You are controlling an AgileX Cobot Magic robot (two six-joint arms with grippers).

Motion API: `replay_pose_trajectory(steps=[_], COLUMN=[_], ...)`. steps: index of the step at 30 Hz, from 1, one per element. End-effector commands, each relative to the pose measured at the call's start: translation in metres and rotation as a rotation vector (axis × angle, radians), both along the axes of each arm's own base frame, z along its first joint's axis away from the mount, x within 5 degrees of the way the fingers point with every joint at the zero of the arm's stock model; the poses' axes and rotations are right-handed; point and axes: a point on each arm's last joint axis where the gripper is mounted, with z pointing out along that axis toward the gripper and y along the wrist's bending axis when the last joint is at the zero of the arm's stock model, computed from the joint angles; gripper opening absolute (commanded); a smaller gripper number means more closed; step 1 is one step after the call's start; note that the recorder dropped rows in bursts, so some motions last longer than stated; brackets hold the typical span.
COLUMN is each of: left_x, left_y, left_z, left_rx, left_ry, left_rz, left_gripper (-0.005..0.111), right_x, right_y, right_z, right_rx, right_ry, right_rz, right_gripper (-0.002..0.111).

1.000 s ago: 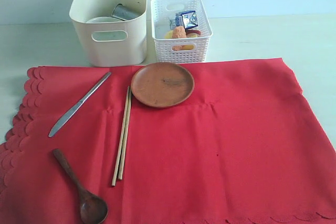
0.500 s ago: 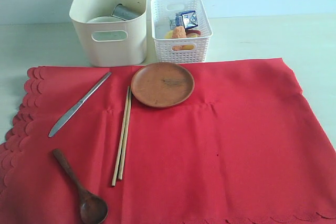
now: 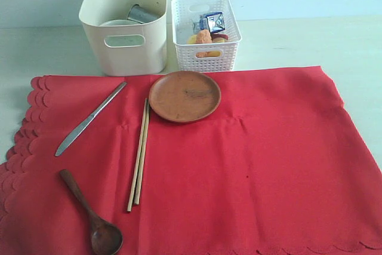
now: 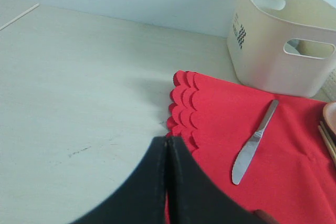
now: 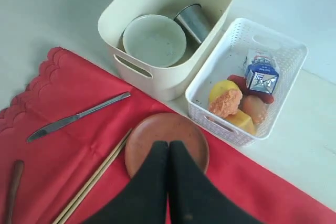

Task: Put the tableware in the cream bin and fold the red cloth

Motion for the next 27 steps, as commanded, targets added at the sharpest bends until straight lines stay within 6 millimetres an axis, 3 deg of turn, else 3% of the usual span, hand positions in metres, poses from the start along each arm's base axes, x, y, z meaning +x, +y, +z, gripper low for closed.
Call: replay_pose_trajectory(steps=[1, 8, 16, 21, 27], left_x=[0.000, 0.000, 0.000, 0.000, 0.000], left_y=[0.000, 0.000, 0.000, 0.000, 0.000], left_z=[0.000, 0.000, 0.000, 0.000, 0.000], left_rx=[0.008, 0.008, 0.008, 0.008, 0.008], left_ry=[-0.008, -0.008, -0.008, -0.008, -0.008], left_rz=[-0.008, -0.008, -0.008, -0.008, -0.008], left_gripper=[0.000, 0.000, 0.000, 0.000, 0.000], right_x=[-0.036, -0.113, -0.189, -0.207, -0.209], right_y=[-0.023, -0.071, -0.120, -0.131, -0.132], right_z=[0.017, 0.031, 0.005, -0.015, -0.020], right_rx=[0.036, 0.120, 0.220, 0.235, 0.248], right_ry=[-0.089, -0.222, -0.388, -0.434, -0.415], right_rz=[0.002, -0.003, -0.012, -0.008, -0.018], right_gripper=[0.000, 0.000, 0.000, 0.000, 0.000])
